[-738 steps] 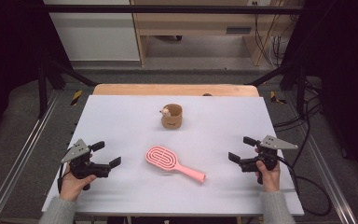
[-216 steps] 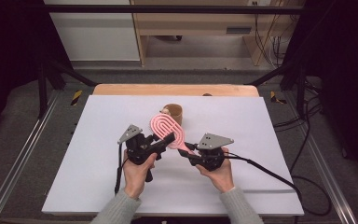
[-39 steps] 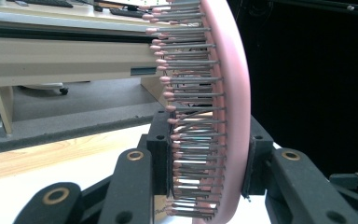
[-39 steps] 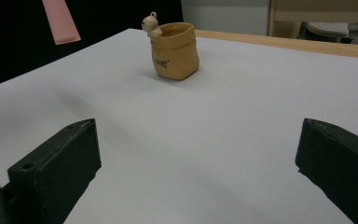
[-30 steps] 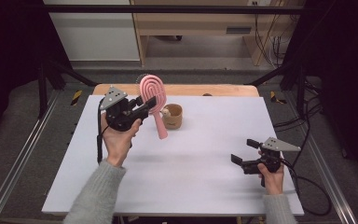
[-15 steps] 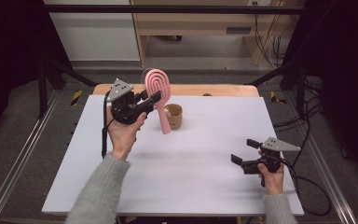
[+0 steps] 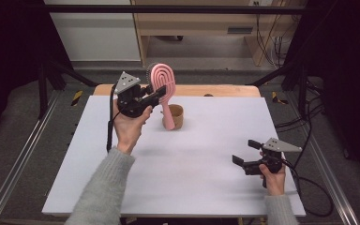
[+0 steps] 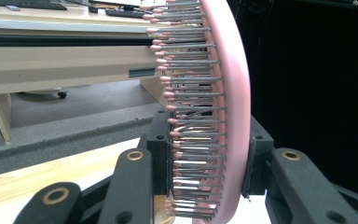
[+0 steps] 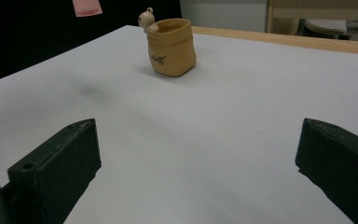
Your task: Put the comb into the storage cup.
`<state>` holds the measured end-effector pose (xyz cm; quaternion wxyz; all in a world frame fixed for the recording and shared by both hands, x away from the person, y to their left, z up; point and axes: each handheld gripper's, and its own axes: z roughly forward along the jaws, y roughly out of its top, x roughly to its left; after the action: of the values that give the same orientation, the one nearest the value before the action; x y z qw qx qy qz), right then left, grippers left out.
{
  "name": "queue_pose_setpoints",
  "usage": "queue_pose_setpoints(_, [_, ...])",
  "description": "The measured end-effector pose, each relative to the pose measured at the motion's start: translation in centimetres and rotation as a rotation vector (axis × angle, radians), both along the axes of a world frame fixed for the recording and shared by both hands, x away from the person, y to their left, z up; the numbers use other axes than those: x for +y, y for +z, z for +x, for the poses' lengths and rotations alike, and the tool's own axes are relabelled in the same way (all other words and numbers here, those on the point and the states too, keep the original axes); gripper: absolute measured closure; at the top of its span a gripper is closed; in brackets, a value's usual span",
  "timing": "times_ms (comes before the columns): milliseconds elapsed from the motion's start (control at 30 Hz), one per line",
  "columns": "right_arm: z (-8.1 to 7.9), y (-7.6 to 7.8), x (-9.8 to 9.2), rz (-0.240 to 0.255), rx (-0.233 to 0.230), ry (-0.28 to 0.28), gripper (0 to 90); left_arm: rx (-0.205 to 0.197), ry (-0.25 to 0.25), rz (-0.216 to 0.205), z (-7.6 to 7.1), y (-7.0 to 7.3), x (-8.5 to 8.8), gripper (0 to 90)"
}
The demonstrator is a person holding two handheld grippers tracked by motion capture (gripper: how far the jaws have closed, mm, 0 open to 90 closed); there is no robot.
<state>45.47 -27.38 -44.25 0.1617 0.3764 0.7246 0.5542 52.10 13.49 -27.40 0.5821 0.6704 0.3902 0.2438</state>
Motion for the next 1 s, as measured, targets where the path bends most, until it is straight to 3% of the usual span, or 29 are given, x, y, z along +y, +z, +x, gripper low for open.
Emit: queue_pose_setpoints(1000, [0.0, 0.0, 0.0, 0.004, 0.001, 0.002, 0.4, 0.001, 0.037, 0.015, 3.7, 0.7, -1.8, 63.4])
